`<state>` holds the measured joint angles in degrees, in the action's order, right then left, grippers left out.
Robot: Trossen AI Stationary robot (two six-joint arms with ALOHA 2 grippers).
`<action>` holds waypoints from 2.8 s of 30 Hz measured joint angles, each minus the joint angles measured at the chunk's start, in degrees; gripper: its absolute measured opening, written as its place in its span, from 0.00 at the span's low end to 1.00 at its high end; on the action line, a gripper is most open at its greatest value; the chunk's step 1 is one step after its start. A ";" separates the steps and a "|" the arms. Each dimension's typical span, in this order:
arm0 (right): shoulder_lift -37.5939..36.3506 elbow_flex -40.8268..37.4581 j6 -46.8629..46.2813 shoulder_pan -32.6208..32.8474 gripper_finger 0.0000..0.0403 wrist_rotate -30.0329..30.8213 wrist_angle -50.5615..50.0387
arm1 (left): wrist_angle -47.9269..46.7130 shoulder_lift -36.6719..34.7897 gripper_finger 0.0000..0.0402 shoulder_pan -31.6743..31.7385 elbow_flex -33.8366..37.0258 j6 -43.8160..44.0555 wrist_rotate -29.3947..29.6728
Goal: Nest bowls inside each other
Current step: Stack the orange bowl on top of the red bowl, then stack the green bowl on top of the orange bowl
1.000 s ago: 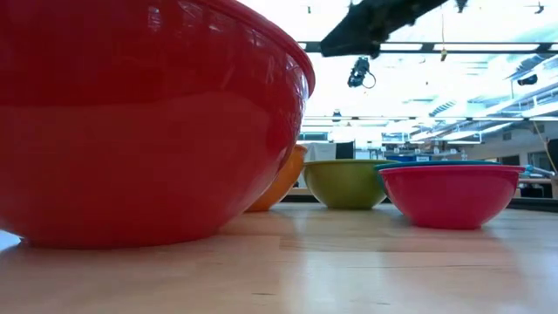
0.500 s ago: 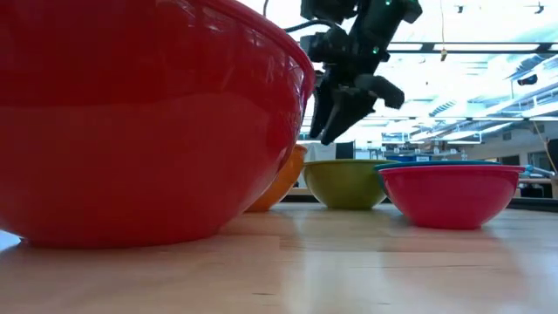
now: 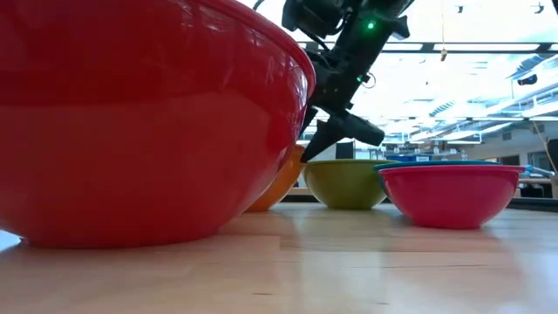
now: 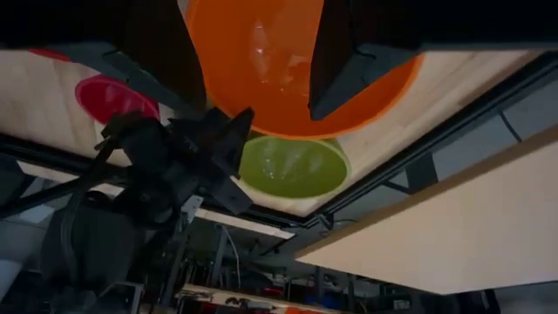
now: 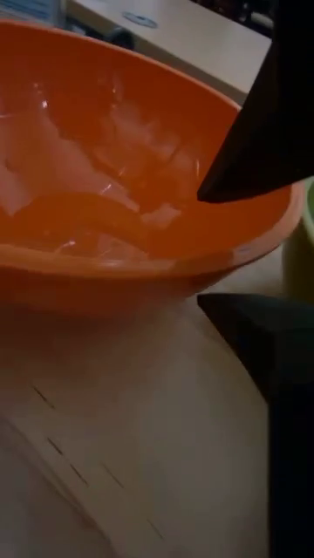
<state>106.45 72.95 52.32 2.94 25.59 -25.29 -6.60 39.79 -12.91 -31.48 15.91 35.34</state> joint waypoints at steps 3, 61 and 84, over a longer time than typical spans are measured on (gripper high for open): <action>0.47 -0.02 1.44 0.00 0.31 -0.41 0.61 | -0.45 0.00 0.52 0.00 0.00 0.69 -0.01; -2.16 -0.04 -9.86 20.65 0.23 -14.08 12.94 | 18.69 -10.49 0.52 -5.70 -0.04 -12.25 0.17; -13.35 -5.00 -34.04 6.84 0.41 3.27 -7.59 | 11.64 -10.51 0.52 -5.64 -0.09 -11.97 0.15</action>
<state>93.10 67.95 18.28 9.78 28.86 -32.87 5.04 29.28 -18.55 -31.57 3.95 35.48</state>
